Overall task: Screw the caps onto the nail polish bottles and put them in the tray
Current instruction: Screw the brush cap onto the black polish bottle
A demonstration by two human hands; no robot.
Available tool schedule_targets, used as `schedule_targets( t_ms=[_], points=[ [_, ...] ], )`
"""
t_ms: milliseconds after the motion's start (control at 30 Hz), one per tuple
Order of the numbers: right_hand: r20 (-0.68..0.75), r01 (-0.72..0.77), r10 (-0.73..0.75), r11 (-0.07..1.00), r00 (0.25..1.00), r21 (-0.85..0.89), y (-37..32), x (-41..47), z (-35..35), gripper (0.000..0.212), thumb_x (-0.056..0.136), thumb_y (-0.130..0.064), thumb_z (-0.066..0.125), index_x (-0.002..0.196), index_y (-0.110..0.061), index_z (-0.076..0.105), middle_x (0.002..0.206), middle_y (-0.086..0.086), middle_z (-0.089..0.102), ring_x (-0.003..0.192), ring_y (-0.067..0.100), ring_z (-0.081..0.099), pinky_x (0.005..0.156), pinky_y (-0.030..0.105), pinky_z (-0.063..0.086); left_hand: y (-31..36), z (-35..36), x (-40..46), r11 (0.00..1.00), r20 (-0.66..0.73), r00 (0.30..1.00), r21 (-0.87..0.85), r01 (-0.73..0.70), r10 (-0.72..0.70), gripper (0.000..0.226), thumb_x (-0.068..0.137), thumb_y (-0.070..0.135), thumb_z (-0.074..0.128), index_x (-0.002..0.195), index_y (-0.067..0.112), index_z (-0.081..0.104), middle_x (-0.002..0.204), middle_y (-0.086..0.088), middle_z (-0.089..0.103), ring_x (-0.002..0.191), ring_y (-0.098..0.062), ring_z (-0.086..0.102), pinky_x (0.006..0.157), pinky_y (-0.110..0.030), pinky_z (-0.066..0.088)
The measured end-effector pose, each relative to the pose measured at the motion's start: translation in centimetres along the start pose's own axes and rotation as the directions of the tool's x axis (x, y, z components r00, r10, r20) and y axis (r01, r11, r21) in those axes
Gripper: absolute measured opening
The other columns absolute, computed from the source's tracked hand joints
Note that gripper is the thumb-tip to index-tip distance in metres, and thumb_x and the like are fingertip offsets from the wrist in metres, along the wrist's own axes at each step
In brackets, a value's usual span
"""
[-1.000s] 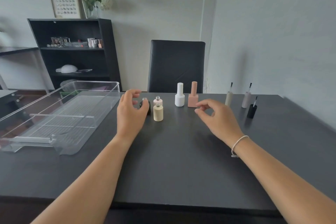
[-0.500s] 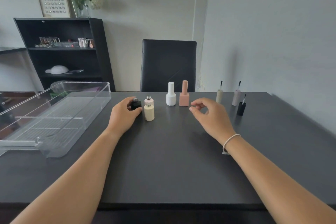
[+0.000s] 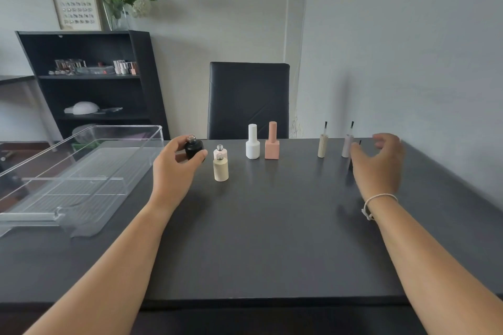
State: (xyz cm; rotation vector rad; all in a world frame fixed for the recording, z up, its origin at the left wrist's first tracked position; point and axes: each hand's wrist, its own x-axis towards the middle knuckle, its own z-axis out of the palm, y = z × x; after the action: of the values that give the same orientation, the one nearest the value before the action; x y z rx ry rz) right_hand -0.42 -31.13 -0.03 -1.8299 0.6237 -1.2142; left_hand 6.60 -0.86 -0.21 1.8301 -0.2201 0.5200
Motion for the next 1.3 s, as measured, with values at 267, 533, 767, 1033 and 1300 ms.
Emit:
schedule_targets(
  t_ms=[267, 533, 767, 1033, 1300],
  points=[
    [0.158, -0.174, 0.197, 0.974, 0.968, -0.148, 1.6, 0.7, 0.5, 0.049, 0.083, -0.029, 0.058, 0.127, -0.011, 0.044, 0.132, 0.009, 0.047, 0.11, 0.028, 0.052, 0.083, 0.034, 0.038, 1.4, 0.5, -1.4, 0.994, 0.021, 0.996, -0.067, -0.09, 0.092, 0.032, 0.079, 0.018, 0.071, 0.106, 0.029, 0.058, 0.101, 0.006, 0.063, 0.093, -0.017, 0.063, 0.087, -0.047, 0.053],
    [0.202, -0.169, 0.216, 0.96, 0.955, -0.223, 2.4, 1.6, 1.3, 0.018, 0.084, -0.023, 0.052, 0.097, -0.012, 0.059, 0.096, 0.012, 0.061, 0.086, 0.034, 0.056, 0.067, 0.031, 0.039, 2.2, 1.2, -2.4, 0.977, 0.067, 0.98, -0.117, -0.178, 0.186, 0.038, 0.078, 0.01, 0.071, 0.105, 0.032, 0.055, 0.097, 0.02, 0.059, 0.081, 0.007, 0.06, 0.069, -0.008, 0.048],
    [0.189, -0.161, 0.206, 0.96, 0.96, -0.228, 1.8, 1.2, 1.0, 0.023, 0.088, -0.021, 0.051, 0.108, -0.011, 0.058, 0.113, 0.01, 0.064, 0.101, 0.033, 0.057, 0.08, 0.036, 0.042, 2.3, 1.4, -2.5, 0.967, 0.061, 0.977, -0.17, -0.189, 0.202, 0.037, 0.077, 0.01, 0.071, 0.104, 0.026, 0.053, 0.099, 0.013, 0.061, 0.086, -0.003, 0.062, 0.069, -0.009, 0.048],
    [0.42, 0.064, -0.077, 0.997, 0.904, 0.045, -1.1, -1.4, 2.0, 0.007, 0.085, -0.021, 0.056, 0.092, -0.02, 0.058, 0.094, 0.0, 0.064, 0.08, 0.021, 0.062, 0.081, 0.035, 0.051, 2.9, 1.9, -3.2, 0.948, 0.075, 0.961, -0.204, -0.246, 0.266, 0.039, 0.075, 0.005, 0.072, 0.092, 0.035, 0.053, 0.096, 0.011, 0.062, 0.082, 0.001, 0.061, 0.062, -0.01, 0.049],
    [0.659, 0.021, -0.277, 0.929, 0.699, 0.369, -4.3, -4.4, 1.3, 0.027, 0.096, -0.012, 0.041, 0.108, -0.021, 0.063, 0.073, -0.017, 0.056, 0.053, -0.009, 0.051, 0.049, 0.005, 0.036, 2.6, 2.8, -3.9, 0.94, 0.221, 0.915, -0.137, -0.314, 0.338, 0.041, 0.076, 0.008, 0.072, 0.1, 0.037, 0.058, 0.1, 0.013, 0.065, 0.089, -0.007, 0.061, 0.071, -0.016, 0.051]
  ],
)
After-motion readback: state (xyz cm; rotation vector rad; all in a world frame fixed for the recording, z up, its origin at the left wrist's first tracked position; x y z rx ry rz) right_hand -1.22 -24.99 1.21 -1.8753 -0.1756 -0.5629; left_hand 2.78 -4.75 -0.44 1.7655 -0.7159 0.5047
